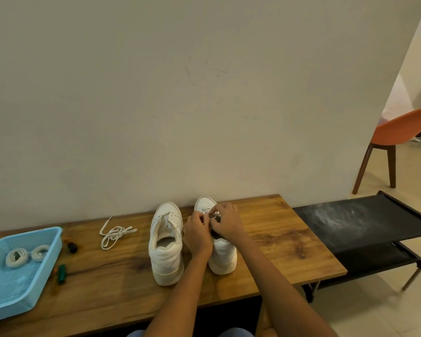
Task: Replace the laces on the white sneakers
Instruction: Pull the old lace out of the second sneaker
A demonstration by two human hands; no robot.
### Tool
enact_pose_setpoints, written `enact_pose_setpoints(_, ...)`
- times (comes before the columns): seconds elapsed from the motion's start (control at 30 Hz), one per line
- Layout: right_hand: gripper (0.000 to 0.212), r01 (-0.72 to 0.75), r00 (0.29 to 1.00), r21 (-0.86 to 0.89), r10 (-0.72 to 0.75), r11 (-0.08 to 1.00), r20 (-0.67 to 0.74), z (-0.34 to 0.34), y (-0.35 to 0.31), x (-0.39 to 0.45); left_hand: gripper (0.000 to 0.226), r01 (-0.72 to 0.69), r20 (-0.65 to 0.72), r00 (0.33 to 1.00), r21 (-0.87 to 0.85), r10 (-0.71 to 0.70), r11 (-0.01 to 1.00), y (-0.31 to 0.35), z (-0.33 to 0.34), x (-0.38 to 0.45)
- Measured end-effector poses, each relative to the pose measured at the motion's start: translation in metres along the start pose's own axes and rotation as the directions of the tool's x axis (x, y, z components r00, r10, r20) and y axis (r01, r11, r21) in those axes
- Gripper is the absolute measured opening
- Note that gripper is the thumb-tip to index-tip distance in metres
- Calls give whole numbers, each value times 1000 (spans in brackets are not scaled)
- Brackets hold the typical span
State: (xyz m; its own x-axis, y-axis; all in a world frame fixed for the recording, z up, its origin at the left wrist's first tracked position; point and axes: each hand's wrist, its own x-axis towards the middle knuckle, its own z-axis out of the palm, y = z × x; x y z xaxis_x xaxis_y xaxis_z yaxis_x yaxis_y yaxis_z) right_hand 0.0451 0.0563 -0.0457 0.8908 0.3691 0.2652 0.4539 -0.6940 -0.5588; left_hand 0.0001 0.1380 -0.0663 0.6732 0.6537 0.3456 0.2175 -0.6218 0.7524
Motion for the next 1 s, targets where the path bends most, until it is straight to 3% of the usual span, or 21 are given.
enact_pose_setpoints(0.1,24,5,1000,-65,-5,998,0,1,1,2,21,1,5,1000,3,-1,1000,0,0,0)
enact_pose_setpoints(0.17,22,-22,999,-7,21,1000,-40,0,1,1,21,1,3,1000,-6,-1,1000,-1,2,1)
enact_pose_setpoints(0.23,23,-68,984,35,73,997,-162,-1,2,-2,21,-5,-4,1000,-14,5,1000,-1,2,1)
enact_pose_setpoints(0.33,22,-193,867,66,202,979,-456,1,2,-7,20,-12,-14,1000,-8,12,1000,-1,2,1)
enact_pose_setpoints(0.4,13,-187,820,126,226,974,-525,-2,-5,-10,20,-10,-20,1000,-6,10,1000,-1,3,1)
enact_pose_setpoints(0.47,29,-73,883,42,84,996,-461,-5,-8,-9,21,-9,-15,1000,0,9,1000,-1,2,0)
enact_pose_setpoints(0.53,41,10,963,-59,-25,998,-269,-4,-7,-7,21,-14,-5,1000,1,14,1000,-2,3,1)
enact_pose_setpoints(0.63,28,14,998,-146,-23,989,-57,-2,-2,-1,20,-21,-12,1000,-7,21,1000,-1,3,1)
enact_pose_setpoints(0.7,27,36,999,-158,-42,987,-34,-1,-2,1,21,-20,-15,1000,-13,20,1000,-1,3,1)
enact_pose_setpoints(0.8,25,-55,978,-75,39,996,-203,-2,-1,-2,20,-22,-12,1000,-14,22,1000,-1,2,0)
enact_pose_setpoints(0.9,23,-234,861,36,224,972,-456,-2,-3,-10,20,-20,-13,1000,-32,19,999,-1,2,0)
enact_pose_setpoints(1.0,14,-196,839,0,168,981,-518,-2,-5,-10,20,-20,-16,1000,-22,20,1000,0,1,-1)
